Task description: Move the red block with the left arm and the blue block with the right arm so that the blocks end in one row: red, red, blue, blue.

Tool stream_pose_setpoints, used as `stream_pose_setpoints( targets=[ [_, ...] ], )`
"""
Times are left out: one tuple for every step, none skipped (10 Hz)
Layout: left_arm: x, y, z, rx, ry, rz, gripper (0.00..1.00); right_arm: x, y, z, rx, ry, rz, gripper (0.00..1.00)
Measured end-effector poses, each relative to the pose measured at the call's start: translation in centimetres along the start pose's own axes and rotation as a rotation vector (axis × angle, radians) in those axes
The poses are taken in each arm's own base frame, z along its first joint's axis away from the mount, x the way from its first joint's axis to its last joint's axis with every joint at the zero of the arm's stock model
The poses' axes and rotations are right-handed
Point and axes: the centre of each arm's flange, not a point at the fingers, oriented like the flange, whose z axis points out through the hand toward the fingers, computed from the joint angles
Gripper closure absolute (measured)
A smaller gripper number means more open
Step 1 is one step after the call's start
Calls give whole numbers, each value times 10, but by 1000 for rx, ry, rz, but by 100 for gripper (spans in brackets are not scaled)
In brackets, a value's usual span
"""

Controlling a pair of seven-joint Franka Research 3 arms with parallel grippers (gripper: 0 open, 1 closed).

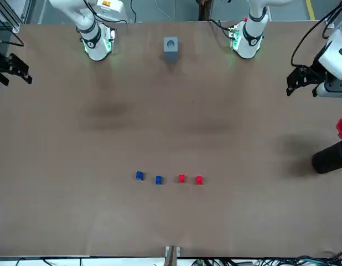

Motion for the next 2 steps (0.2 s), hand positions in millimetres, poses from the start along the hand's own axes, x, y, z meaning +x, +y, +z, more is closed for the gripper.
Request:
stream_pose_setpoints(
  targets=[
    [0, -1, -2, 0, 3, -4, 0, 0, 0, 0, 0, 0, -1, 0],
    [0, -2, -4, 0, 8, -7, 0, 0, 0, 0, 0, -1, -1, 0]
  ],
)
